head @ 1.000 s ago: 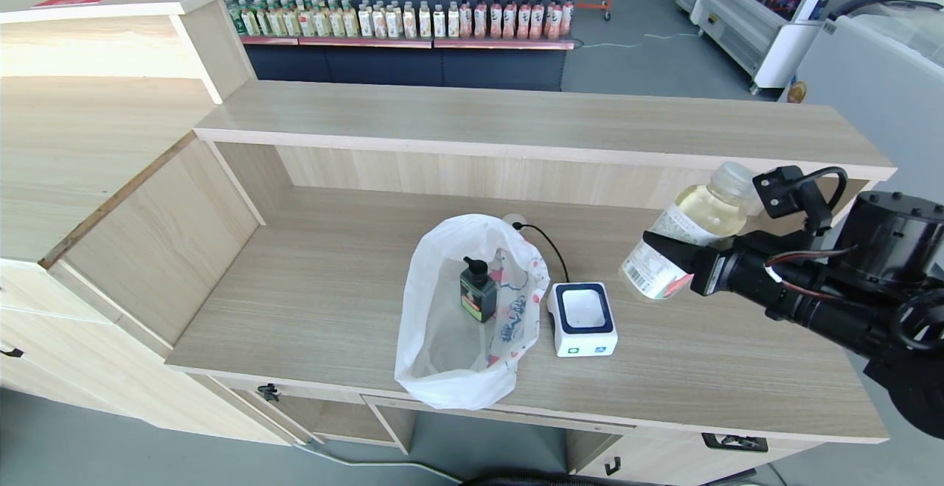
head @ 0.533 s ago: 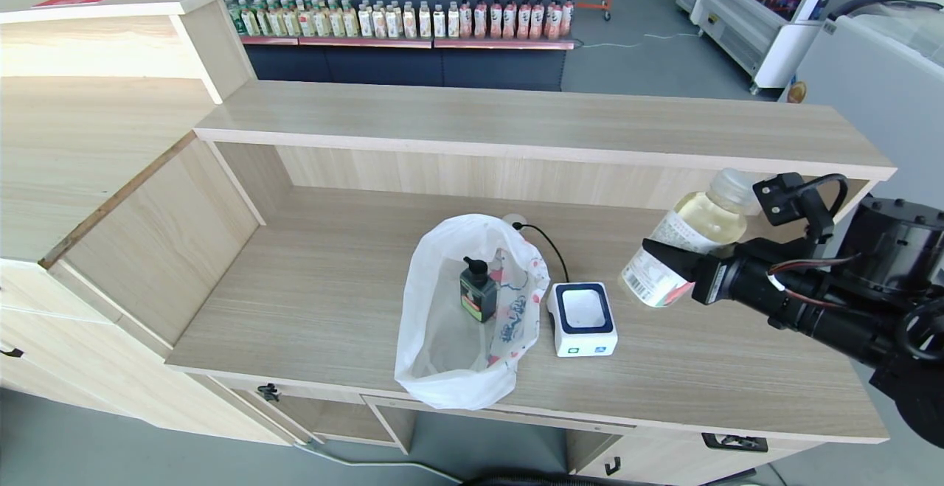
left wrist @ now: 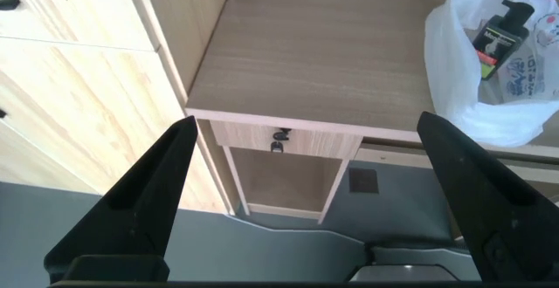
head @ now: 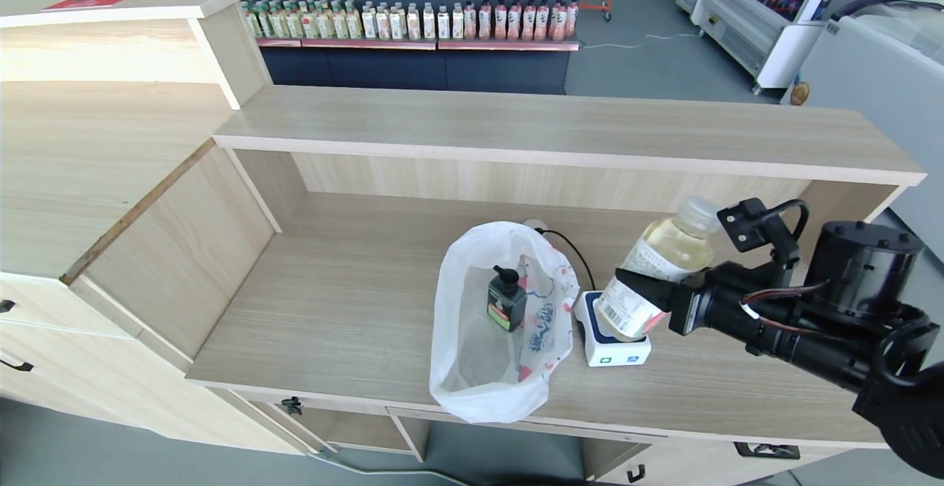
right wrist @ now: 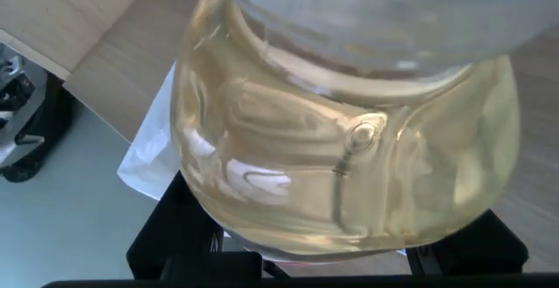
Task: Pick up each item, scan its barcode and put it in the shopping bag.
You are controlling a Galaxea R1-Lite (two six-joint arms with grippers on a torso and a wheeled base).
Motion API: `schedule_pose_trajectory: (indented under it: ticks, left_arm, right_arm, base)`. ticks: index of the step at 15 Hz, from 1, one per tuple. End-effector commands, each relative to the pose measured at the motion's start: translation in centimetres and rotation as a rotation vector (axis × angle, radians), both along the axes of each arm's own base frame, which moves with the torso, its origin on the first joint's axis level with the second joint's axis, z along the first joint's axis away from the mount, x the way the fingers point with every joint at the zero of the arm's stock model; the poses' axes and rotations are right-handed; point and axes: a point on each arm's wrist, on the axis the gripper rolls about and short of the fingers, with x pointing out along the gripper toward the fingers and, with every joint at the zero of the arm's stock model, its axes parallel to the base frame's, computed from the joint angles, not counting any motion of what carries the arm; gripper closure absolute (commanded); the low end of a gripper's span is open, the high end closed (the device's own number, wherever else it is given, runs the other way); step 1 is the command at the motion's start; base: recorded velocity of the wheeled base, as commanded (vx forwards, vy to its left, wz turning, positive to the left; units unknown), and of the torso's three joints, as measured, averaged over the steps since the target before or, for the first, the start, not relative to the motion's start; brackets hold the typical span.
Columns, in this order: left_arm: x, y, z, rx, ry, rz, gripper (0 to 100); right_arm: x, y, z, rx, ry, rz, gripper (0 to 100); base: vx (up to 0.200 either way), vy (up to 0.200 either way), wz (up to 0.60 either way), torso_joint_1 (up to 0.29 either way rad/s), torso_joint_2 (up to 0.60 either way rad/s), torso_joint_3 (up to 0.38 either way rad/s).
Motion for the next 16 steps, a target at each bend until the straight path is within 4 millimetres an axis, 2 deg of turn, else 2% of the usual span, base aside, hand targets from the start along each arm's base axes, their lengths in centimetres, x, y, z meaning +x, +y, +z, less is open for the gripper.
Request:
schedule_pose_trajectory:
  ticks: [1,7,13,16]
  left_arm:
    - [0.0,0.0,0.0,-0.001,0.0,-0.001,0]
    - [0.0,0.0,0.0,-0.001,0.0,-0.001,0]
    - [0.0,0.0,0.0,-0.001,0.0,-0.001,0]
    - [0.0,0.0,0.0,-0.001,0.0,-0.001,0]
  right_arm:
    - [0.8,1.0,-1.9,-0.025,0.058,0.025,100]
    - [1.6,4.2,-4.9,-0.085,0.116,0.114,100]
    - [3.6,5.6,-9.2,-0.18,0.043,0.149,100]
    - [4.5,6.1,-10.6,-0.208,0.046,0.159,100]
  base:
    - [0.0,0.0,0.0,0.0,0.0,0.0]
    - [0.0,0.0,0.0,0.0,0.0,0.0]
    - [0.0,0.0,0.0,0.0,0.0,0.0]
    - [0.0,0.0,0.0,0.0,0.0,0.0]
